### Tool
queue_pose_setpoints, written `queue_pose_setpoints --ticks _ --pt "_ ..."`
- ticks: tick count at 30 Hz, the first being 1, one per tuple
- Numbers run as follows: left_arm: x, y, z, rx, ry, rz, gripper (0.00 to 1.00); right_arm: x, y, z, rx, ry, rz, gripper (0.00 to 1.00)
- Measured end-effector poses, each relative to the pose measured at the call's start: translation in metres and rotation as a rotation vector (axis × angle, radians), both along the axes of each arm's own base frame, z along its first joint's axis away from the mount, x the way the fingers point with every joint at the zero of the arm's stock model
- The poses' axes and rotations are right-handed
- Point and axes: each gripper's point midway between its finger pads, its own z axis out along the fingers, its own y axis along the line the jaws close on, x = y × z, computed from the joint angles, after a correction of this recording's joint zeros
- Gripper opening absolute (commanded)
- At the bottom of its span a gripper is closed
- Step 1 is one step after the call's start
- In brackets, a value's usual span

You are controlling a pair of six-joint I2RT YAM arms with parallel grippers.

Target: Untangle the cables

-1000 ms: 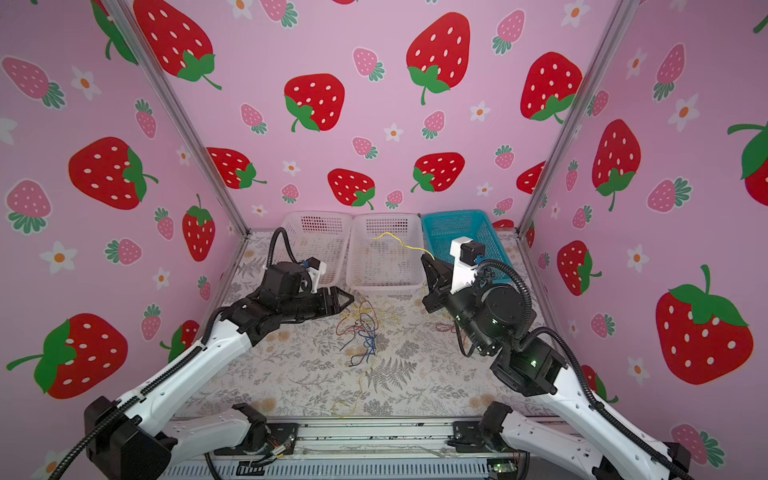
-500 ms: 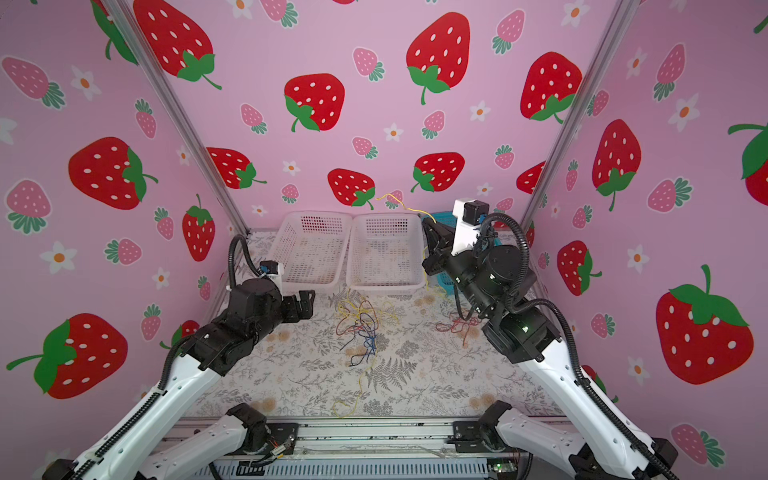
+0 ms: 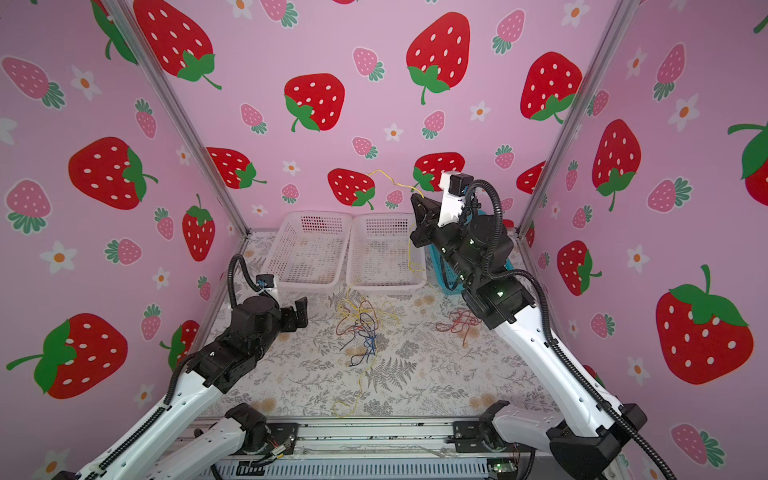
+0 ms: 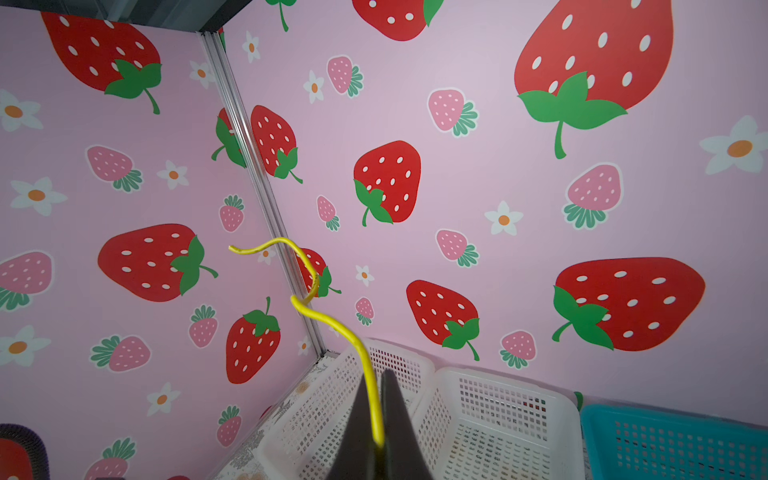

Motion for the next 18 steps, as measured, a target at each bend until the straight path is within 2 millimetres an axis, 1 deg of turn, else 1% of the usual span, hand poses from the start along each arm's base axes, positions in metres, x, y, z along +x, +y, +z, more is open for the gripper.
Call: queue_pose_setpoints --ticks 6,11,13,15,18 --pt "-0.007 0.003 0.005 -0.006 -0.007 0.004 0.99 0.02 0.003 0.004 0.016 0.004 0.005 0.0" --pt "-0.026 0.013 0.017 -0.037 -0.039 0.008 0.99 0.031 0.01 0.003 0.024 0.01 0.029 0.0" --pt "-0.033 0.017 0.019 -0.056 -0.067 0.012 0.99 0.034 0.012 0.003 0.03 0.01 0.037 0.0" --pt "-0.039 0.02 0.012 -0.061 -0.074 0.013 0.99 0.038 0.014 0.003 0.038 0.009 0.044 0.0" --pt "-0.042 0.021 -0.007 -0.044 -0.045 0.011 0.99 0.045 0.019 0.004 0.055 0.011 0.064 0.0"
